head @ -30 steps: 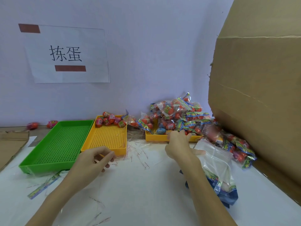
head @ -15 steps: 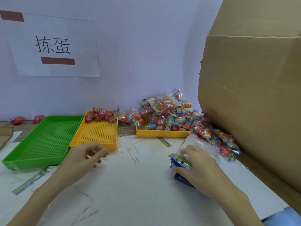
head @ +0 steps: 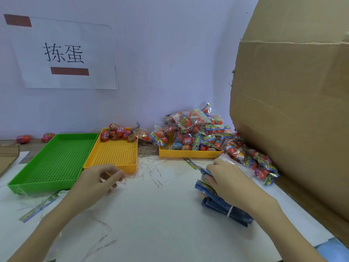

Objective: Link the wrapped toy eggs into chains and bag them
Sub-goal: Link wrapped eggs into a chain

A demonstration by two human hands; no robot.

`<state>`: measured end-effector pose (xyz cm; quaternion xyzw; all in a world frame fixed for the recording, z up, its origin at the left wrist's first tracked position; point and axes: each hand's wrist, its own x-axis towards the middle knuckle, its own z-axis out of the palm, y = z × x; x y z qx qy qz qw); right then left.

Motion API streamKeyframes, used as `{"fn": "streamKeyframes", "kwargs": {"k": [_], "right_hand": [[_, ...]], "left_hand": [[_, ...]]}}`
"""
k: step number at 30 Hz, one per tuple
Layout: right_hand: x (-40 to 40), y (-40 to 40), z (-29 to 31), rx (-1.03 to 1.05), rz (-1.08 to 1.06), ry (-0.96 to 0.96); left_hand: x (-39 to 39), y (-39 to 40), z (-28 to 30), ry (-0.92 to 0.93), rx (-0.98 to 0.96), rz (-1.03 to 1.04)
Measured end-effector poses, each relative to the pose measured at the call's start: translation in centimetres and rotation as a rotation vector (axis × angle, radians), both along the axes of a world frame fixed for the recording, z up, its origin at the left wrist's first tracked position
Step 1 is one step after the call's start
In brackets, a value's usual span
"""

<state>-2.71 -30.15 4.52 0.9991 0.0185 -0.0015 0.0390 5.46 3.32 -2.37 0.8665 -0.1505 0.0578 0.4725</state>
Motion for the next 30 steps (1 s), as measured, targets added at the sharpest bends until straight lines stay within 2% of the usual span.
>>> {"fn": "streamKeyframes", "kwargs": {"k": [3, 8, 11, 15, 18, 20, 26, 28, 30], "right_hand": [[0.4, -0.1, -0.2, -0.002, 0.001, -0.055], [0.6, -0.5, -0.1, 0.374, -0.014, -0.156], [0.6, 0.9, -0.8, 0.331, -0.006, -0.196], [1.0, 2.4, -0.7, 0.304, -0.02, -0.197], [1.2, 3.5, -0.5, 0.264, -0.009, -0.22], [1.4, 4.7, -0.6, 0.257, -0.03, -0.214], [1.3, 9.9, -1.7, 0.257, 0.024, -0.19], [1.0, 12.1, -2.4, 0.277, 0.077, -0.175], [0.9, 13.9, -3.2, 0.256, 0.113, -0.126]], "left_hand": [[0.0, 0.1, -0.2, -0.003, 0.006, -0.001], [-0.1, -0.4, -0.2, 0.011, -0.016, -0.011], [-0.8, -1.2, 0.3, 0.039, -0.104, -0.075], [-2.6, -3.0, 1.0, 0.164, -0.276, -0.3], [-3.5, -4.4, 0.2, 0.256, -0.304, -0.444], [-3.9, -5.3, -0.1, 0.316, -0.349, -0.47], [-3.5, -6.9, 0.0, 0.667, -0.786, -0.372], [-3.2, -7.2, 0.0, 0.726, -0.839, -0.277], [-3.2, -7.2, -0.2, 0.722, -0.779, -0.19]]}}
